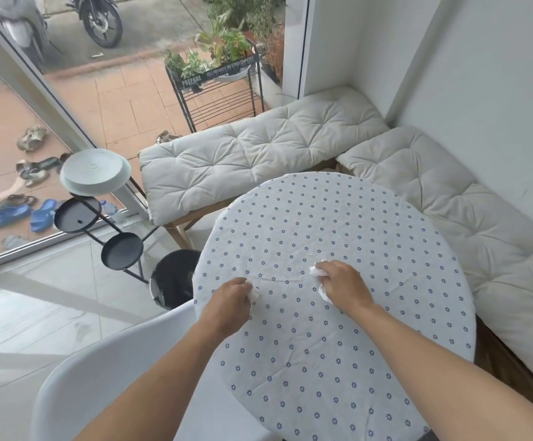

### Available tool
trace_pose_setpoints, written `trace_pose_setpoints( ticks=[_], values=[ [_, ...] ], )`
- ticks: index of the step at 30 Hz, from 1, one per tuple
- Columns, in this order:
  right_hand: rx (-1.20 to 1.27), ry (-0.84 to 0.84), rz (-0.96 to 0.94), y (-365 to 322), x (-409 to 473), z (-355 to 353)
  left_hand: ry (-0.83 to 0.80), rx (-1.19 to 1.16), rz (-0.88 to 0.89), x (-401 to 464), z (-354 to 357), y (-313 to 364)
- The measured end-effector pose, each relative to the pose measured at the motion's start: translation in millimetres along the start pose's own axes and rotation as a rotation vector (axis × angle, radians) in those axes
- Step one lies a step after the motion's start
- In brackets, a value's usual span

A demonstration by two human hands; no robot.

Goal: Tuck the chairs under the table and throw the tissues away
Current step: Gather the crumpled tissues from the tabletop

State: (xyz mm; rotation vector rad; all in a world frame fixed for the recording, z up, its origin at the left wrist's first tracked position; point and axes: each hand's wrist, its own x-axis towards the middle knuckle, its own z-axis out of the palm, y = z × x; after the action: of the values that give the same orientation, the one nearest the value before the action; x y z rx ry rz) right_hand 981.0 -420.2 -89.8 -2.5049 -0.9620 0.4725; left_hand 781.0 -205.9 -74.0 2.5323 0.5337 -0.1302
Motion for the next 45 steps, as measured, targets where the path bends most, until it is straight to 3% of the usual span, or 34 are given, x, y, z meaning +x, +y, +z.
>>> trace_pose_setpoints(
  ticks=[8, 17, 23, 30, 38, 45],
  values=[
    [0.242, 0.032, -0.048, -125, 15, 43, 0.122, -0.073, 0.024, 1, -79, -77],
    [0.258, 0.126, -0.102, -283, 65, 113, 0.148, -0.133, 0.058, -6, -167, -216],
    [0.246, 0.097, -0.117, -339, 100, 174, 0.121, -0.154, 0.079, -1, -182, -304],
    [-0.032, -0.007, -0.199, -351, 158, 280, 0.053, -0.053, 0.055, 40, -123, -404],
    [-0.377, -0.172, -0.221, -317, 208, 410, -0.204, 0.271, -0.010, 97, -2, -487],
    [-0.487, -0.225, -0.151, -272, 253, 506, -0.330, 0.354, 0.026, 134, 101, -531]
  ],
)
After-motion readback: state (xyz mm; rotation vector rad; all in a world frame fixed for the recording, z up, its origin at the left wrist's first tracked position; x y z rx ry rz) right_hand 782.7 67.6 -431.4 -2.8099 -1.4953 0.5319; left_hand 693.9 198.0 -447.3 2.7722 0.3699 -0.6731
